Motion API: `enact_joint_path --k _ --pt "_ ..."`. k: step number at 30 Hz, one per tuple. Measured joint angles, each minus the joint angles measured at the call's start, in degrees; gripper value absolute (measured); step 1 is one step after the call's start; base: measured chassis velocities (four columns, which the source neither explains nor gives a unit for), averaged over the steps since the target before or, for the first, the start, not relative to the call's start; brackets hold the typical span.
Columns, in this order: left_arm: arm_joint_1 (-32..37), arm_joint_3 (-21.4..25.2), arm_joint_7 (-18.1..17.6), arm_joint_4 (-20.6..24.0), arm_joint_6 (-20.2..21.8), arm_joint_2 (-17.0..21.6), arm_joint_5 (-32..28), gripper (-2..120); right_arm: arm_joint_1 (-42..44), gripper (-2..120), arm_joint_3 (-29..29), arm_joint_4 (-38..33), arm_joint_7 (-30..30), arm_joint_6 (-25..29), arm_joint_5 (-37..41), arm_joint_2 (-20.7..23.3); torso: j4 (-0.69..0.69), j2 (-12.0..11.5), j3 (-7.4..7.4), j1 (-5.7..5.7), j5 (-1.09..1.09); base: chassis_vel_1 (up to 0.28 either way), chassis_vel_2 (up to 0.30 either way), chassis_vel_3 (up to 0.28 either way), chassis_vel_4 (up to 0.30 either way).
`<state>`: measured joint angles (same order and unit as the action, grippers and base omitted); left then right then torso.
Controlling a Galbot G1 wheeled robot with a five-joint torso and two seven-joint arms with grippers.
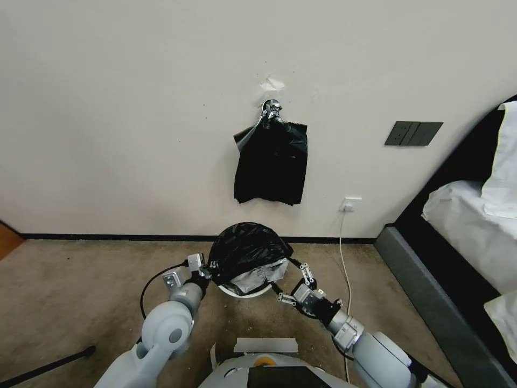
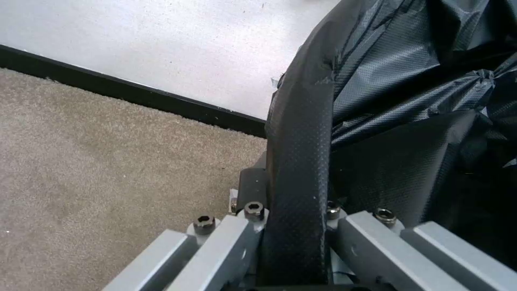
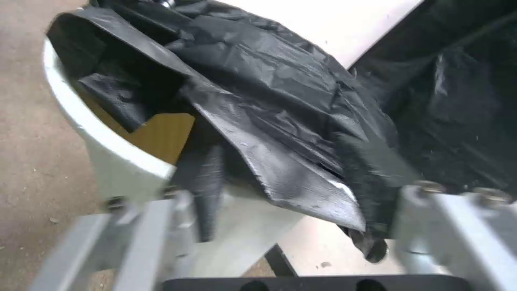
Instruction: Place a trash bag onto the trash bin.
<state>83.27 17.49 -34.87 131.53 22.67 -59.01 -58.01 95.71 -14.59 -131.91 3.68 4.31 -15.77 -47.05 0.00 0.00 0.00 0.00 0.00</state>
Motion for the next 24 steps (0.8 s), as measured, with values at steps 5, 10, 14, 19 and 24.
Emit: enact_joint_path --k 5,10,14,19,24 --pt "0.4 0.0 0.0 0.3 0.0 -0.2 0.1 1 -0.6 30 0.2 0.2 0.0 1.6 -0.7 0.1 0.01 0.0 0.00 0.00 0.00 0.000 0.000 0.000 0.000" --pt "0.6 0.0 -0.1 0.5 0.1 -0.2 0.2 1 -0.8 11 0.4 0.8 0.0 3.8 -1.1 0.2 0.00 0.0 0.00 0.00 0.00 0.000 0.000 0.000 0.000" --pt "0.6 0.1 -0.1 0.8 0.3 -0.2 0.2 1 -1.1 0 1.0 1.7 0.3 5.1 -0.4 0.3 0.01 0.0 0.00 0.00 0.01 0.000 0.000 0.000 0.000" --pt "0.2 0.5 -0.9 1.0 0.6 -0.4 -1.5 1 -0.6 0 1.5 2.0 2.2 8.6 3.8 0.7 0.01 0.0 0.00 0.00 0.00 0.000 0.000 0.000 0.000" --pt "-0.7 1.3 -3.0 1.4 1.2 -0.6 -6.7 1 1.5 0 0.5 1.9 8.4 13.5 10.6 1.1 0.00 0.0 0.00 0.00 0.00 0.000 0.000 0.000 0.000"
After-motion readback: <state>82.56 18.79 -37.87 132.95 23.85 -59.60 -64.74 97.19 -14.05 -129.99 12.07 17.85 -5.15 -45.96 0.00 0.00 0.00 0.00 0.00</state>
